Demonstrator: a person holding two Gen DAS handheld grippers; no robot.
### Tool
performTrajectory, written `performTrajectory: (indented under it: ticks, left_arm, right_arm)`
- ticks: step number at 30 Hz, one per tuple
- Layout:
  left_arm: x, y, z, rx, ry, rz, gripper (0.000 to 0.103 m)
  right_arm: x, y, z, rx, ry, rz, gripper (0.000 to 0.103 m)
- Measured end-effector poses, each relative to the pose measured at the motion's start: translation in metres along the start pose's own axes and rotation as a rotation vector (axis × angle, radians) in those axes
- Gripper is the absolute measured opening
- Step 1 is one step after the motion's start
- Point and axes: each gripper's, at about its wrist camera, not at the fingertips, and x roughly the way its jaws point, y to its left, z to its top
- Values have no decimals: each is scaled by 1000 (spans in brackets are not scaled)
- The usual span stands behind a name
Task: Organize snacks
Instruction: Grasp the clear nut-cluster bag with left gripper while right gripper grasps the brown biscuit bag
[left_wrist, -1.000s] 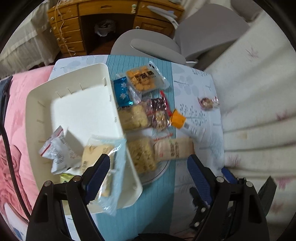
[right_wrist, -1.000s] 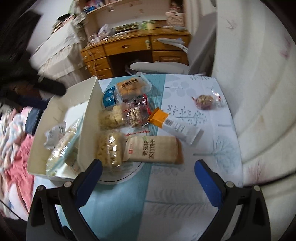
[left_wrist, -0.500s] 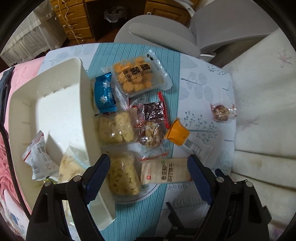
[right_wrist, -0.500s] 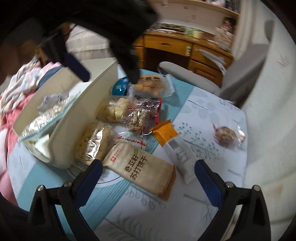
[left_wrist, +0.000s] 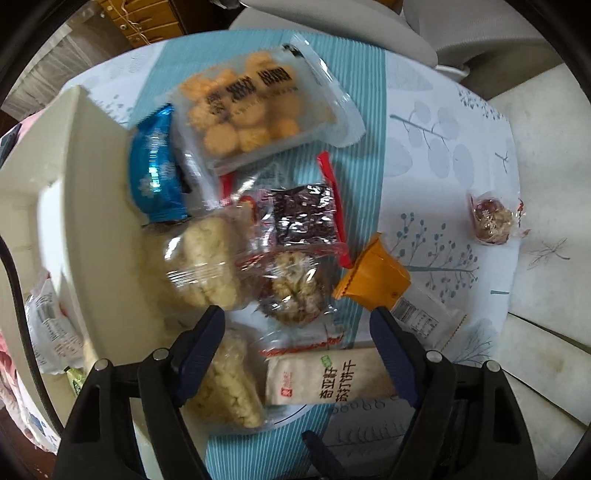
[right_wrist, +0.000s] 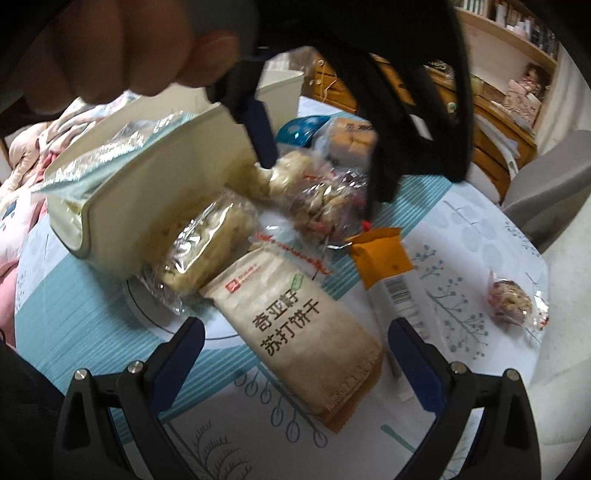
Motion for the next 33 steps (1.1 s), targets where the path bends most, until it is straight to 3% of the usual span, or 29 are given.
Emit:
performTrajectory:
  ticks: [10,12,17,22,26,28,30,33]
  left_arm:
    - [18,-13,14,21,28,38,74]
    - [18,-16,17,24,29,40,74]
    - [21,-16,23,25,12,37,74]
    - [23,-16,19,46,-30,46,74]
    - [23,-18,11,85,-91,69,73]
    - [22,-20,5,104,-121,100,63]
    - [25,-19,0,108,-125,62,55]
    - [26,-12,-3,87,-136,20,51]
  right_arm:
    - [24,1,2,-11,40,-4,98]
    - [35,-1,4,11,84,1,96]
    - [35,-2,8,29,60,6,93]
    - [27,-8,5,66,51,-13,74]
    - [22,-10,5,80,67,-17,67]
    - [20,-10,5,95,77,-16,65]
    - [15,-8,2,110,91,-11,64]
    - [13,-7,1,126,114,-19,64]
